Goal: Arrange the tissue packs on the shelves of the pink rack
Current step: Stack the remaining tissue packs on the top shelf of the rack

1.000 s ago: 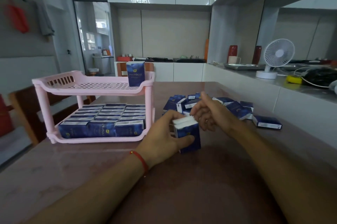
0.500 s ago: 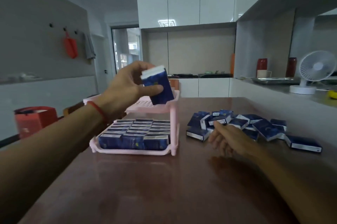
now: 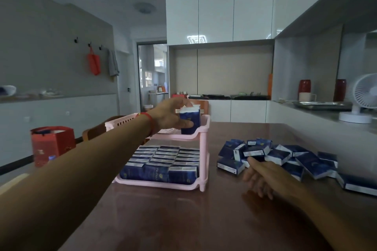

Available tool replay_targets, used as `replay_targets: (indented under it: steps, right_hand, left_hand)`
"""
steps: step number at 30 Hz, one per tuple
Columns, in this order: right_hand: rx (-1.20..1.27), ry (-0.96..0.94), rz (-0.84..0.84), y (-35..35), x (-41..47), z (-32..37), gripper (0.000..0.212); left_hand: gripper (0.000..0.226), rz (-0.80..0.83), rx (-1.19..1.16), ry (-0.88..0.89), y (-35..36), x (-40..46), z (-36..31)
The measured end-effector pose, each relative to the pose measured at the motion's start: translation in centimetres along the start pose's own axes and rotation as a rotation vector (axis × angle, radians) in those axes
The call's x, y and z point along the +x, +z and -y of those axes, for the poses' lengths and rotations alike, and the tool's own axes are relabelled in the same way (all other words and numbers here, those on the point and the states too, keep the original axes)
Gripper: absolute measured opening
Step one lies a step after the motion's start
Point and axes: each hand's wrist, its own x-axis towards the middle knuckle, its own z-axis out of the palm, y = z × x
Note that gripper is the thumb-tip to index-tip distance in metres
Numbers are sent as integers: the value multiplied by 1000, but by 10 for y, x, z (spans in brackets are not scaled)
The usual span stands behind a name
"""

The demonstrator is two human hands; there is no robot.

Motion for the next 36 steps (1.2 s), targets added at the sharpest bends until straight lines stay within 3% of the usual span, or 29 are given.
replay_targets:
  steps: [9,15,18,22,27,36]
  right_hand:
    - [-14,-10,14,1,3,-3,75]
    - [-16,-4,12,2,2,-2,75]
    - [-5,-4,8,2,2,-2,75]
    - [6,10,16,2,4,-2,77]
    - [6,21,28,2,6,-3,77]
    - [2,17,37,2,7,-3,76]
  left_hand:
    - [53,20,-23,9,2,5,5]
    - [86,88,-20,-59,1,9,6]
    - [66,201,-14,-109,2,12,4]
    - [48,233,-45,-126,5,18,6]
    - [54,257,-51,-141,6,22,10]
    - [45,331,57,-182,0,25,9]
